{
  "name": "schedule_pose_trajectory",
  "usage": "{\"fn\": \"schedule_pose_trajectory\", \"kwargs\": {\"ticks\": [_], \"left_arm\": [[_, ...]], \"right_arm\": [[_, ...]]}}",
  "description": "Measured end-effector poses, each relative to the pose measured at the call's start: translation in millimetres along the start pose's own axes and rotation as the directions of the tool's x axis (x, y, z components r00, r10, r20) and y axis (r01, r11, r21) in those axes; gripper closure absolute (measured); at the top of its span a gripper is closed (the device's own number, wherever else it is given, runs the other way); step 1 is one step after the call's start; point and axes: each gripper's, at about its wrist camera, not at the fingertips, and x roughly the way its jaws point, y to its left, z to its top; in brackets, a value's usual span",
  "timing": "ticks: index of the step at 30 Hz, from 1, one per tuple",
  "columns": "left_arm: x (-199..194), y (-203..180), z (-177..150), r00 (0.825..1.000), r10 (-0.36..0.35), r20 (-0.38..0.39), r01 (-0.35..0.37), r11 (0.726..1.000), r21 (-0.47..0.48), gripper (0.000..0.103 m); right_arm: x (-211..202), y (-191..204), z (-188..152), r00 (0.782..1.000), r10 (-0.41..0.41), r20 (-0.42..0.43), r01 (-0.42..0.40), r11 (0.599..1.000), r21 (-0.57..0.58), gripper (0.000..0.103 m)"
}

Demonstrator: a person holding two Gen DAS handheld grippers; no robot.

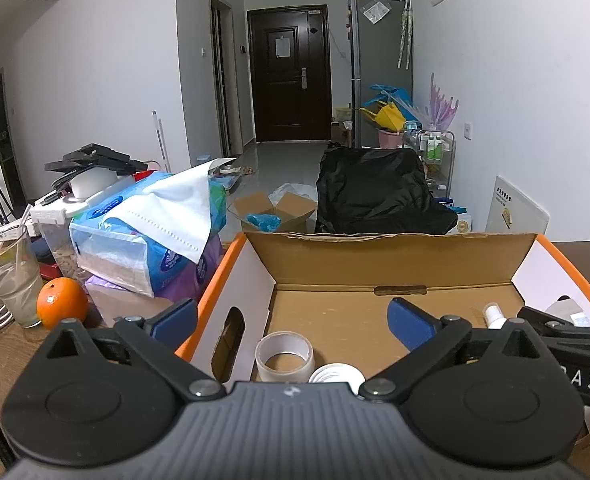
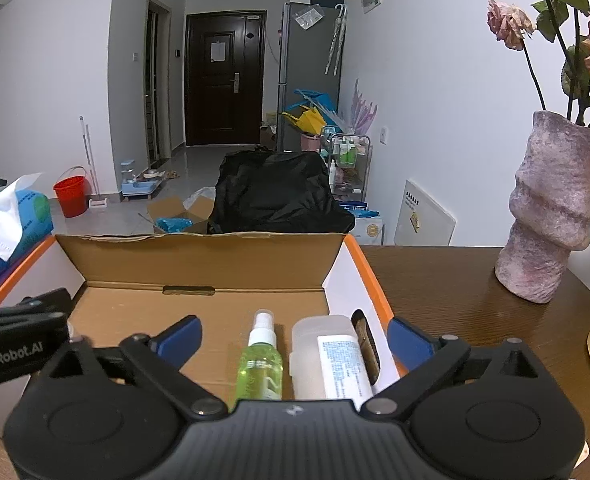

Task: Organize rigid objects
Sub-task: 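Withdraw both tools from the box back over the table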

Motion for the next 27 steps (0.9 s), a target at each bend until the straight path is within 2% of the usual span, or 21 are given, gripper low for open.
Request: {"fn": "schedule_pose_trajectory", "kwargs": {"ticks": [27], "left_arm": [[-16,5,-2,1.0,0.002,0.026,-0.002,1.0,-0.011,0.0]], "right_arm": [[-11,-14,-6,1.0,-0.004,0.019,0.004,1.0,0.011,0.0]]}}
